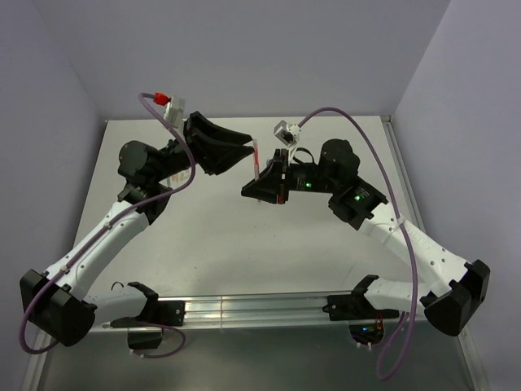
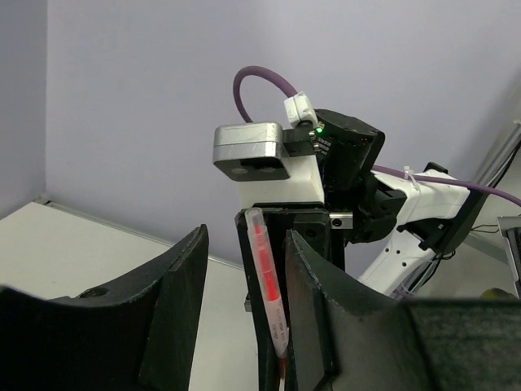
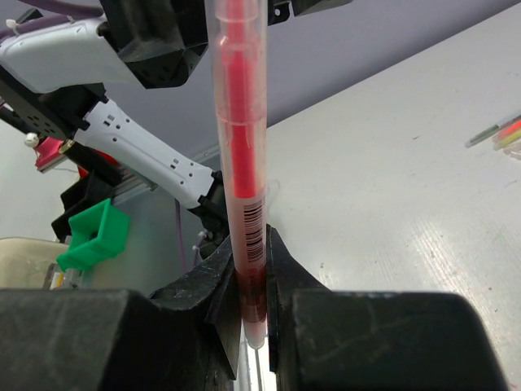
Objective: Insert the pens into the pen caps
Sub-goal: Place the pen at the center of the board.
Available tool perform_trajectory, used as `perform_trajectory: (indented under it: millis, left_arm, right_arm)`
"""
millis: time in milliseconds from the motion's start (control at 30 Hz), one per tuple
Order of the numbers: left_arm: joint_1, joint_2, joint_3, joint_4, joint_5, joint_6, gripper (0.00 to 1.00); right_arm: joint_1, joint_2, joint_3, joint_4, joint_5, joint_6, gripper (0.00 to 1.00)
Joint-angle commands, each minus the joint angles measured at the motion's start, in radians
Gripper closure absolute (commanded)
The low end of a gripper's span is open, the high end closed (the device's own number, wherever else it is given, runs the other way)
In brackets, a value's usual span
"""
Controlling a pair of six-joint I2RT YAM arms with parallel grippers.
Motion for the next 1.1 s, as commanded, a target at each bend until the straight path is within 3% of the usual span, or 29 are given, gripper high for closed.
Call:
perform_trajectory:
  millis: [0, 233, 500, 667, 767, 1067]
  left_arm:
    - [0.004, 0.0, 0.045, 0.085, 0.055, -0.038, 0.53]
    - [0.004, 0.029, 0.056, 0.078, 0.085, -0.055, 0.54]
    - [0.004, 0.032, 0.035, 0.051, 0.09, -0.048, 0.63]
    - [0.002, 0.045, 0.041, 0.055, 0.125, -0.064, 0.94]
    - [0.004, 0.046, 0.036, 0.05, 0.137, -0.064, 1.0]
    - [-0.01, 0.039, 0.015, -0.036, 0.164, -0.021, 1.0]
  right_arm:
    - [0.015, 0.011, 0.059, 0.002, 0.007, -0.021, 1.0]
    - [0.022, 0.025, 0.075, -0.018, 0.024, -0.03, 1.0]
    - [0.024, 0.031, 0.081, -0.023, 0.033, -0.038, 1.0]
    - [0.024, 0.039, 0.087, -0.023, 0.044, -0.043, 1.0]
    - [0.024, 0.039, 0.092, -0.049, 0.052, -0.047, 1.0]
    - [0.022, 0.039, 0.134, -0.11, 0.133, -0.075, 1.0]
